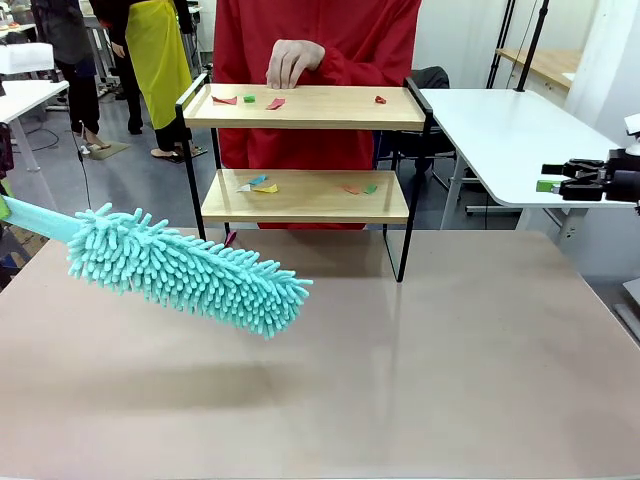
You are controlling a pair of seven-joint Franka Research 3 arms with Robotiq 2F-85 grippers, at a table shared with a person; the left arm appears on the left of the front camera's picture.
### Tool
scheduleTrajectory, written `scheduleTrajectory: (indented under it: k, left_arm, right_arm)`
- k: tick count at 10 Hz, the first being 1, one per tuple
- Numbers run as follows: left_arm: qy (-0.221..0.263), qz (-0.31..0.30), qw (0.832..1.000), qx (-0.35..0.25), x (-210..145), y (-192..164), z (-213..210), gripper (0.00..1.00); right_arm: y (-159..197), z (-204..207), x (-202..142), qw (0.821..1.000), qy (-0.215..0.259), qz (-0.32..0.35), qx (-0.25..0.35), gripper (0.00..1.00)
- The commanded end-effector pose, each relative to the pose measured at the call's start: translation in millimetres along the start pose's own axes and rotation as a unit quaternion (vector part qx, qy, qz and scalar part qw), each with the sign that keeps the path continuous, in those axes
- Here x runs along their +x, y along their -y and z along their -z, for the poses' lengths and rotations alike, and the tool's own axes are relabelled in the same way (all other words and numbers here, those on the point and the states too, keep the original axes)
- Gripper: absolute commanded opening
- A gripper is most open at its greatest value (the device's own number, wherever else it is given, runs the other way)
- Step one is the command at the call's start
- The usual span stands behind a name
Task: Clean the shelf.
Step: Clean the specific section of the Shelf indicated by the human with the Duster.
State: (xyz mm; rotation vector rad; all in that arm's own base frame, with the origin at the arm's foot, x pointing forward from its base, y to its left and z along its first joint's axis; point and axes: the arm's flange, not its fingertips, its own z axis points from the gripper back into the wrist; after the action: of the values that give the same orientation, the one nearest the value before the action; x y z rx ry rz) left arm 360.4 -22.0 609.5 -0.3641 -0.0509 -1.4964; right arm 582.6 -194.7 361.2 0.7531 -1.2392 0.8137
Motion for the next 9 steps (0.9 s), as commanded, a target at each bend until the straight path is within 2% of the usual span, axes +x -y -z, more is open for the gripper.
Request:
scheduleTrajectory:
  k: [1, 2, 5, 7, 9]
  left_arm:
    - [0.216, 0.025, 0.976, -0.017, 23, 19, -42, 0.13]
    - [0.221, 0.020, 0.975, -0.018, 25, 20, -44, 0.13]
    - [0.268, -0.064, 0.961, -0.026, 76, 47, -83, 0.13]
    - [0.274, -0.143, 0.951, -0.010, 127, 69, -109, 0.13]
    - [0.272, -0.181, 0.945, 0.029, 195, 92, -131, 0.13]
  right_arm:
    - [-1, 1, 8, 1.000, -0.005, 0.007, -0.007, 1.00]
    - [-1, 1, 8, 1.000, -0.005, 0.007, -0.007, 1.00]
    - [-1, 1, 8, 1.000, -0.005, 0.007, -0.007, 1.00]
    - [-1, 1, 8, 1.000, -0.005, 0.007, -0.007, 1.00]
    - [-1, 1, 8, 1.000, -0.005, 0.007, -0.007, 1.00]
